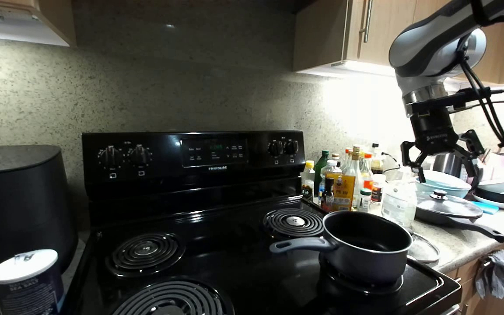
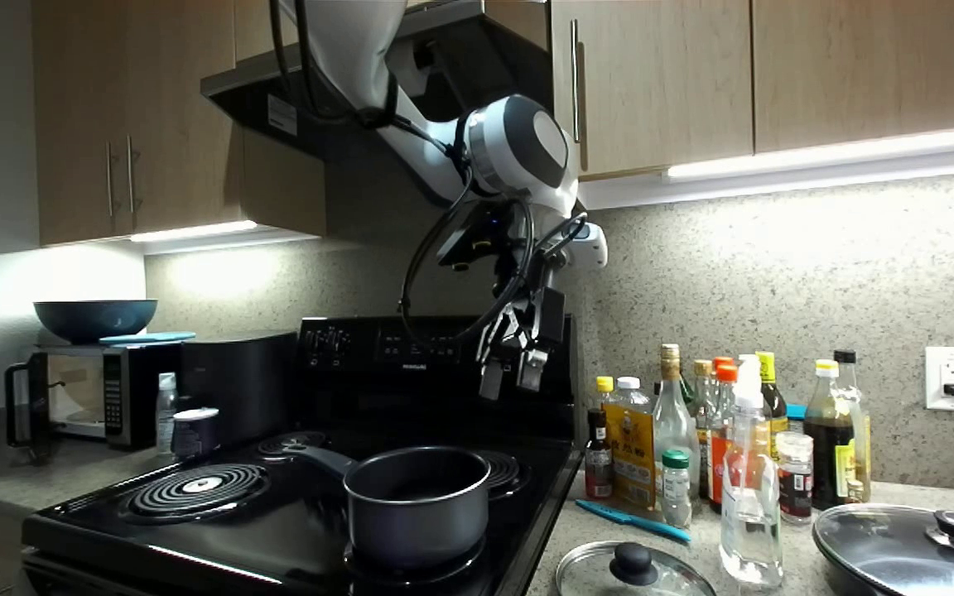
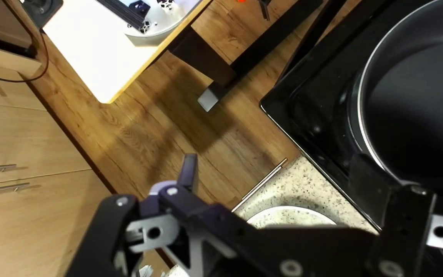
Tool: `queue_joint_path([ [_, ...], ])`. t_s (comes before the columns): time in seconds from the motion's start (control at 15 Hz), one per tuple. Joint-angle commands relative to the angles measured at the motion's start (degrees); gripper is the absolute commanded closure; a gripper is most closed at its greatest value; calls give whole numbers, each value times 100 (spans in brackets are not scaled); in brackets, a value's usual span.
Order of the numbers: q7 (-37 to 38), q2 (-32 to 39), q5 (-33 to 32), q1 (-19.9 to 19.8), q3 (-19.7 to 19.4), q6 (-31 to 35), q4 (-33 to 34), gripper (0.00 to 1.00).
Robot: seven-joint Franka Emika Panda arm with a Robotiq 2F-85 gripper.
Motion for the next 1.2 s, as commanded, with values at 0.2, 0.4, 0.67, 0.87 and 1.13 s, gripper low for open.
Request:
queue_joint_path([
  [0.2,150,415,138,61,-160,-5,270,0],
  [0.4,274,947,274,24,-279,-48,633,0],
  [0.67,241,1780,571,-61,-478,-111,1338,0],
  [0.87,296,2378,876,-165,-614,-321,1977,0],
  [1.13,138,2443,817,-142,-672,-249,1963,0],
])
